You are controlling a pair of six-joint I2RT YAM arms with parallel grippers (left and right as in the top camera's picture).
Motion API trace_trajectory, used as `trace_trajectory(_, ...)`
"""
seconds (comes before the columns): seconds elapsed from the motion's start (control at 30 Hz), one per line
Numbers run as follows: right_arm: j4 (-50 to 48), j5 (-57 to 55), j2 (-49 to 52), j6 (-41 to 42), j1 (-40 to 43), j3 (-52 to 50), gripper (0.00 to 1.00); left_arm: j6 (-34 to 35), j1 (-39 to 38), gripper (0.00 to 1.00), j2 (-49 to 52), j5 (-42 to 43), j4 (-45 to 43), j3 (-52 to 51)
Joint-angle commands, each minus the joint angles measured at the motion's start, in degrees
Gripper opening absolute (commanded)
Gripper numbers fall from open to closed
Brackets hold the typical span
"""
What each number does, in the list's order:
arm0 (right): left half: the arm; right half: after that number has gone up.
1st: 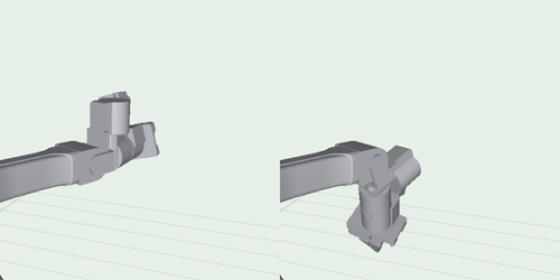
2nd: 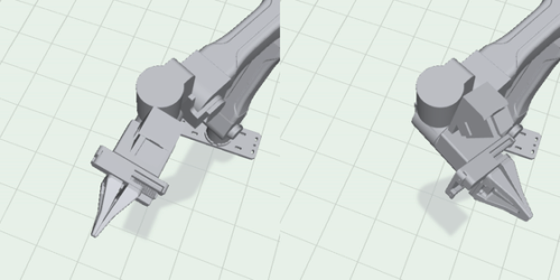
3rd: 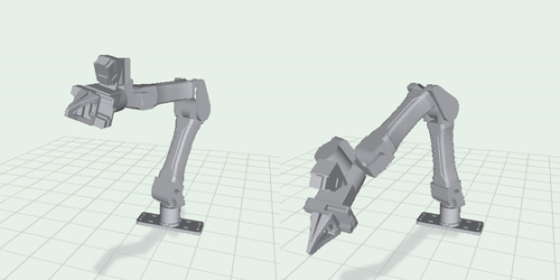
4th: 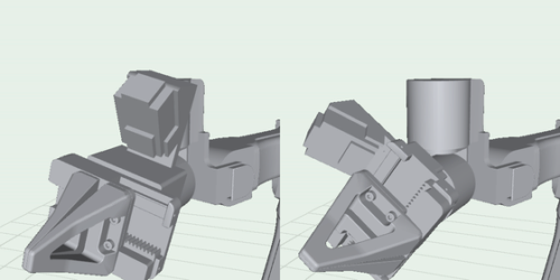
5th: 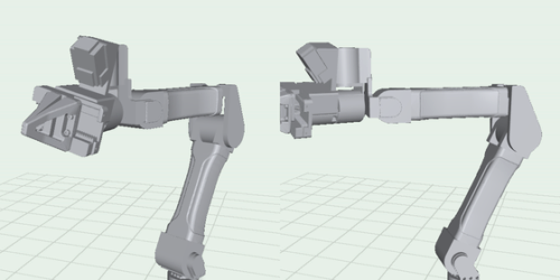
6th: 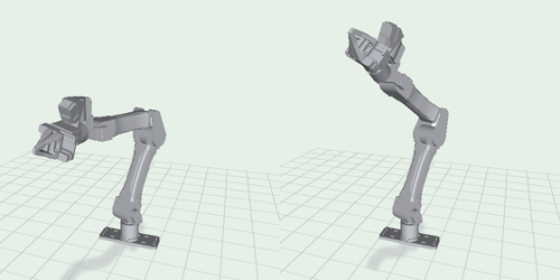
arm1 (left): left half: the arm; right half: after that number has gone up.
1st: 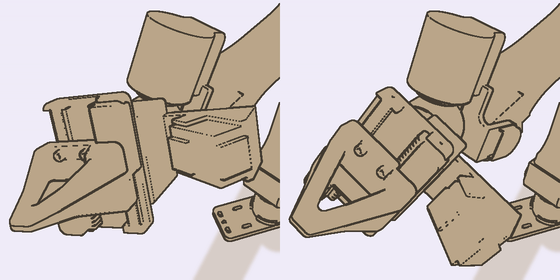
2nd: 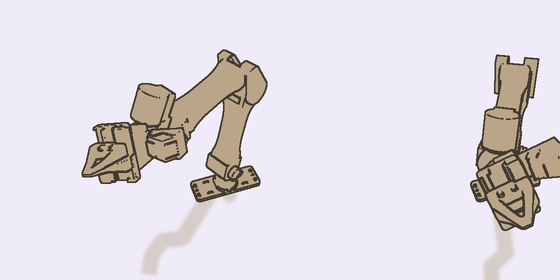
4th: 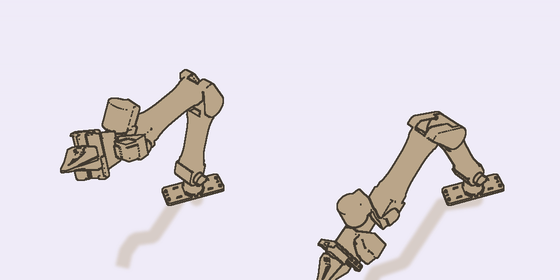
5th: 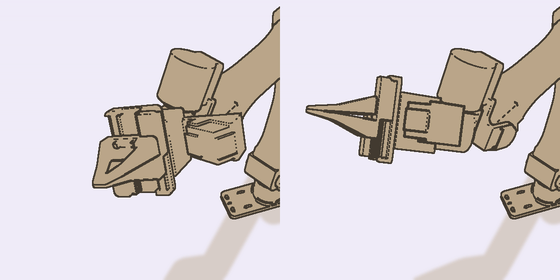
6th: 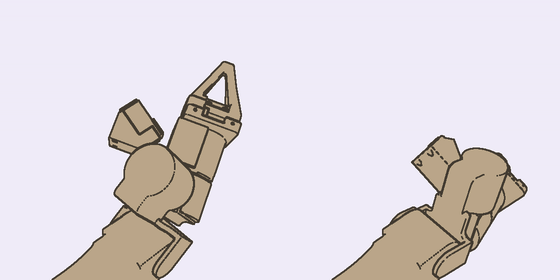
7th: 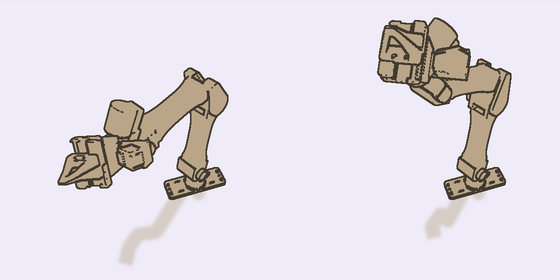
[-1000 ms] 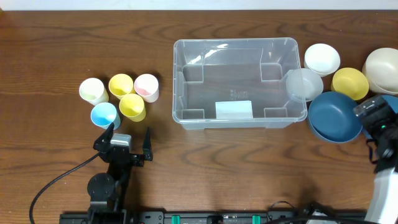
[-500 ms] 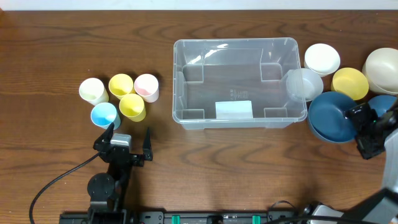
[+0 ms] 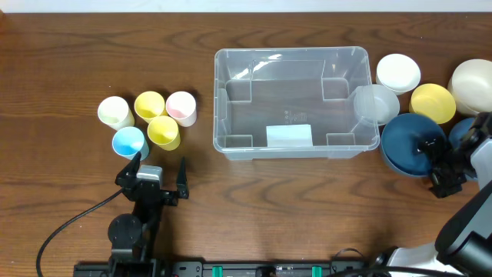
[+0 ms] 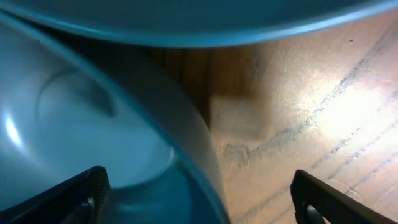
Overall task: Pack container
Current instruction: 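Reach the right gripper to the dark teal bowl and grasp its rim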
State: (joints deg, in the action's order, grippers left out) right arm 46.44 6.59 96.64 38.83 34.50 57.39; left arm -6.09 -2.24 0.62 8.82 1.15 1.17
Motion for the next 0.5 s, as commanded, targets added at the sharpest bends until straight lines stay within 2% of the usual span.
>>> trace_trajectory(0.0, -0.17, -0.59, 0.13, 0.96, 0.37, 0.57, 0.96, -0.55, 0.35, 0.98, -0.28, 1.05, 2.05, -0.94)
trace_trajectory(0.03, -0.15, -0.59, 0.13, 0.96, 0.37, 0.57, 0.99, -0.55, 0.35, 0.98, -0.28, 1.05, 2.03, -0.94)
trace_trajectory(0.1, -0.17, -0.68, 0.13, 0.66, 0.37, 0.57, 0.99, -0.55, 0.35, 0.98, -0.28, 1.05, 2.03, -0.94)
trace_trajectory(0.13, -0.22, -0.83, 0.13, 0.07, 0.37, 0.57, 0.90, -0.55, 0.35, 0.98, -0.28, 1.05, 2.03, -0.94)
trace_trajectory(0.17, -0.22, -0.83, 0.13, -0.63, 0.37, 0.57, 0.74, -0.55, 0.35, 0.98, -0.28, 1.05, 2.03, -0.94)
trace_trajectory(0.2, -0.20, -0.85, 0.13, -1.09, 0.37, 0.57, 0.62, -0.55, 0.35, 0.98, -0.28, 1.05, 2.03, -0.94)
trace_trajectory(0.23, -0.20, -0.94, 0.13, -1.20, 0.37, 0.57, 0.56, -0.55, 0.35, 0.98, -0.28, 1.05, 2.03, -0.94)
trace_trajectory(0.4, -0.15, -1.25, 0.13, -1.18, 0.37, 0.57, 0.55, -0.55, 0.35, 0.98, -0.28, 1.05, 2.03, -0.94)
trace_trajectory(0.43, -0.15, -1.25, 0.13, -1.18, 0.37, 0.57, 0.52, -0.55, 0.35, 0.98, -0.28, 1.05, 2.03, -0.94)
trace_trajectory(0.47, -0.15, -1.25, 0.13, -1.18, 0.37, 0.57, 0.45, -0.55, 0.35, 0.98, -0.28, 1.05, 2.03, -0.94)
